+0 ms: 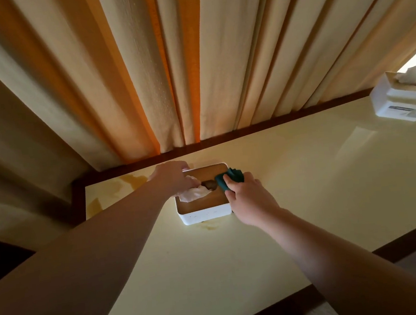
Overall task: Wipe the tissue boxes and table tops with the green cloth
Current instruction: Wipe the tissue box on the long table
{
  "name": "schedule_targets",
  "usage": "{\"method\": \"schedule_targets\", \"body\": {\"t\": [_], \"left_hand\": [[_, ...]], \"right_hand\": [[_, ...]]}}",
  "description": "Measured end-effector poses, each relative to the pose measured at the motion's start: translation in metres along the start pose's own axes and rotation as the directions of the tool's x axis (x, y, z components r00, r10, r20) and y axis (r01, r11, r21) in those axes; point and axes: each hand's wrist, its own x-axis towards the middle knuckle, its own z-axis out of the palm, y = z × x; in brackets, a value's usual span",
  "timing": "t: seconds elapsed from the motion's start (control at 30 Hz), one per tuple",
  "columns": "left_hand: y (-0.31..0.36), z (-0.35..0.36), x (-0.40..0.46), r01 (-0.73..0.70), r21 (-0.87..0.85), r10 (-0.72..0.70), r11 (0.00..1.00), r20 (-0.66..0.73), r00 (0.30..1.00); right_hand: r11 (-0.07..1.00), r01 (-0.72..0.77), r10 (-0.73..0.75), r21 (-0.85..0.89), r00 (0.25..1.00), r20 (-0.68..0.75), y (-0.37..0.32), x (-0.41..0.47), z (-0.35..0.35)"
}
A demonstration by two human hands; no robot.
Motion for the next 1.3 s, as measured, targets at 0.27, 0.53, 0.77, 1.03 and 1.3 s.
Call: {"method": "schedule_targets", "body": {"t": [0.27,0.53,0.77,1.03,1.3], "left_hand": [[-0.002,0.002,0.002,0.026,-0.019,-0.026,0.999,0.006,1.000],[-0.001,0.002,0.002,0.029,0.029,-0.030,0.999,0.014,0.999],[-0.001,0.003,0.004,0.062,0.036,-0.063,0.997,0.019,0.998],[-0.001,0.002,0.005,0.066,0.023,-0.067,0.998,0.041,0.997],[-0.002,0.003,0.005,0.059,0.021,-0.060,0.998,0.029,0.998]], "right_hand": [[1.000,-0.023,0.023,0.010,1.000,0.007,-0.013,-0.031,0.011],[0.998,-0.037,0.036,-0.054,0.999,-0.017,-0.018,0.036,-0.009],[0.999,-0.043,0.044,-0.023,0.998,0.036,-0.005,-0.014,0.003],[0.995,-0.031,0.033,-0.093,0.999,0.023,-0.022,-0.003,0.000],[0.992,-0.016,0.021,-0.123,0.999,0.035,-0.019,0.035,-0.020]]}}
